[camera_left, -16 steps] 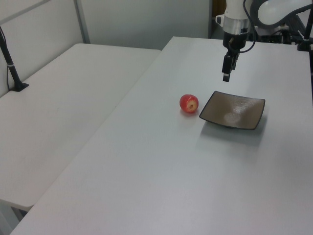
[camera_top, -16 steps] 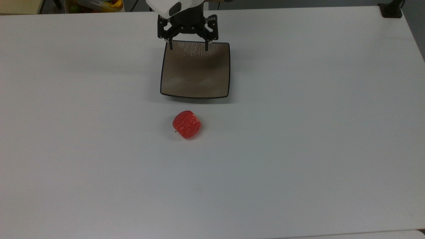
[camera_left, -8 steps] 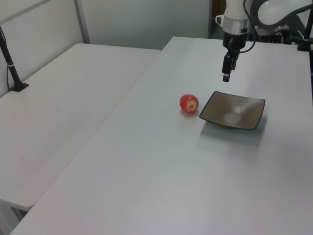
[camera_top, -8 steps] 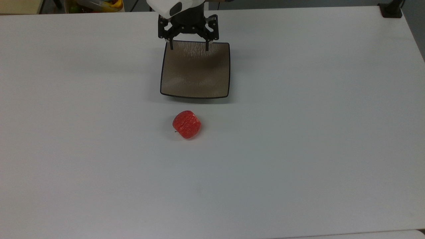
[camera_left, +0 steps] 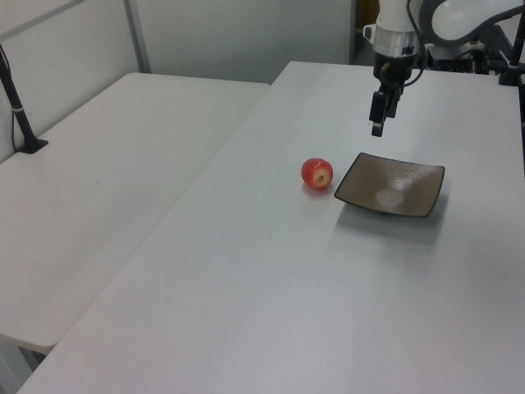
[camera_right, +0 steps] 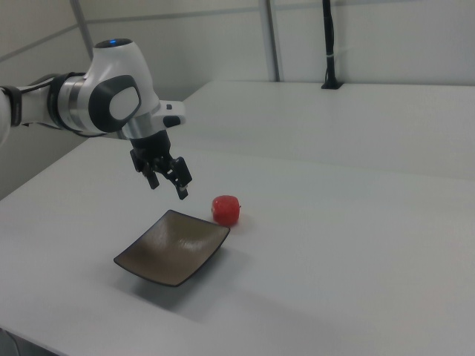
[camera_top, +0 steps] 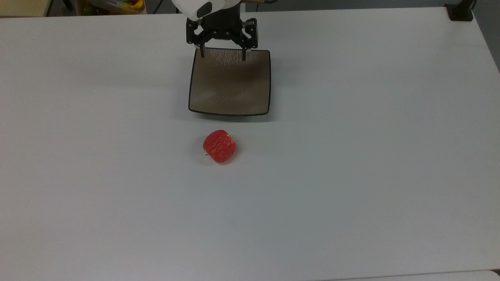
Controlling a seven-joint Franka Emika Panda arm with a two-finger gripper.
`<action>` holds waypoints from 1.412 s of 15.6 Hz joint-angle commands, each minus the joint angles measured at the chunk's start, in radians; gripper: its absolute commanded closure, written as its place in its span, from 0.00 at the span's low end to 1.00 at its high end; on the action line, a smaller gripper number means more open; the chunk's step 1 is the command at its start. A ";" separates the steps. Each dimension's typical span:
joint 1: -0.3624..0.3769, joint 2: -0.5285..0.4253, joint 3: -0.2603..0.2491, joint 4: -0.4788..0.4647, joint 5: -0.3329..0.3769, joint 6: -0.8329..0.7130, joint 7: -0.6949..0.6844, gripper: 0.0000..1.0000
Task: Apples placed on a ceramic plate
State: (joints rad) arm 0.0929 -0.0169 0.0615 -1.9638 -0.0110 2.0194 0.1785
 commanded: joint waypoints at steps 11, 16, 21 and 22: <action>-0.033 0.268 0.000 0.237 0.069 0.157 0.603 0.00; -0.036 0.334 -0.002 0.258 0.057 0.240 0.778 0.00; -0.036 0.437 -0.002 0.328 0.032 0.249 0.852 0.00; -0.036 0.446 -0.002 0.332 0.032 0.249 0.852 0.00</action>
State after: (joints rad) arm 0.0562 0.3671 0.0604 -1.6941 0.0388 2.2616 0.9935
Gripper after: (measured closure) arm 0.000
